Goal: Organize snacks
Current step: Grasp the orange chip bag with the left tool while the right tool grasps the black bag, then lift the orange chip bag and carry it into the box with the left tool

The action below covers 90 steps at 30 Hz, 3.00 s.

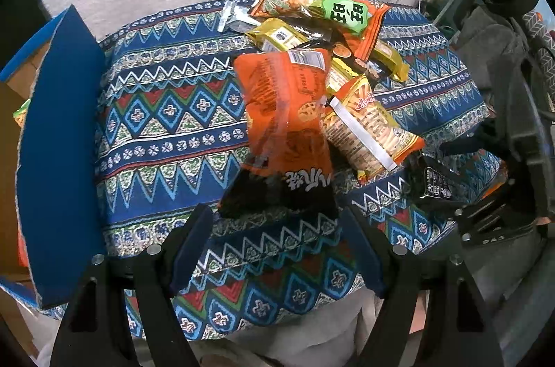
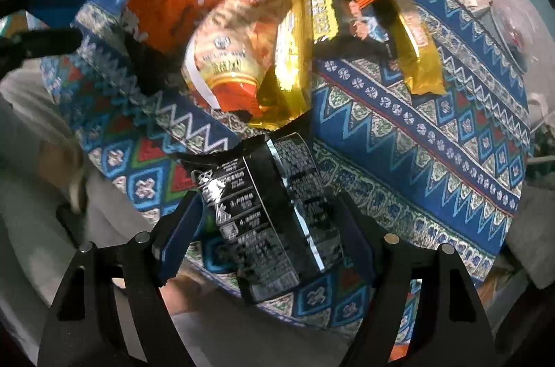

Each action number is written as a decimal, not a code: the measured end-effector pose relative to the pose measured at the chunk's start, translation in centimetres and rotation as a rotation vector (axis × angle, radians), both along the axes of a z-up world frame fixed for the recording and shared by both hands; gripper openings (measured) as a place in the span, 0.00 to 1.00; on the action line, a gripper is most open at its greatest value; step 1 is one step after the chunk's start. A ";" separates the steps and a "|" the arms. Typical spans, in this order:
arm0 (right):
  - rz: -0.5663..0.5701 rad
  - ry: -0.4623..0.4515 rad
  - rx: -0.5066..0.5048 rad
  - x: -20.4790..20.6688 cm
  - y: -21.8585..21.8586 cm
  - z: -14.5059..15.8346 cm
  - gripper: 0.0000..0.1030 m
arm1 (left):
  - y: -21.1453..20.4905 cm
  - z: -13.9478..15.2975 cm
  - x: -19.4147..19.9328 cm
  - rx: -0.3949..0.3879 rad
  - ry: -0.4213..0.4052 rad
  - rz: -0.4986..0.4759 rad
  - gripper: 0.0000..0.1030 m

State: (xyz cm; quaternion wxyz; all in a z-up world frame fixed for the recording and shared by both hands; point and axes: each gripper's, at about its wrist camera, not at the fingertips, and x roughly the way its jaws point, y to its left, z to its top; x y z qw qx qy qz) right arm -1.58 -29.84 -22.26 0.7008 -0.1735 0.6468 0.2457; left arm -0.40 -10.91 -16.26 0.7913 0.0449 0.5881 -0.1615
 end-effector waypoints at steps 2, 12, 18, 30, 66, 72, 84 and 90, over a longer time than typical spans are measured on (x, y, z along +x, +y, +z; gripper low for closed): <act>-0.001 0.022 -0.004 0.3 0.0 -0.8 0.74 | -0.1 -0.2 0.2 0.002 0.006 0.001 0.76; -0.126 0.069 0.028 2.4 -1.9 -2.4 0.64 | -0.6 -1.2 2.8 -0.034 0.027 0.043 0.76; -0.247 -0.006 0.061 2.9 -4.5 -0.8 0.64 | -1.3 -2.1 4.7 -0.058 0.046 0.070 0.76; -0.457 -0.190 0.160 4.8 -8.0 3.2 0.64 | -2.8 -4.3 7.1 -0.041 0.066 0.094 0.76; -0.459 -0.440 0.257 8.2 -3.1 9.0 0.64 | 0.9 0.3 5.8 -0.012 -0.110 0.060 0.46; -0.423 -0.483 0.269 8.2 -1.1 10.6 0.64 | 3.0 2.3 5.2 -0.011 -0.147 0.093 0.46; -0.392 -0.510 0.306 8.7 2.0 12.5 0.64 | 7.7 6.1 5.3 -0.043 -0.244 0.195 0.46; -0.366 -0.516 0.320 8.9 4.0 13.4 0.64 | 9.7 7.3 4.5 -0.047 -0.268 0.231 0.46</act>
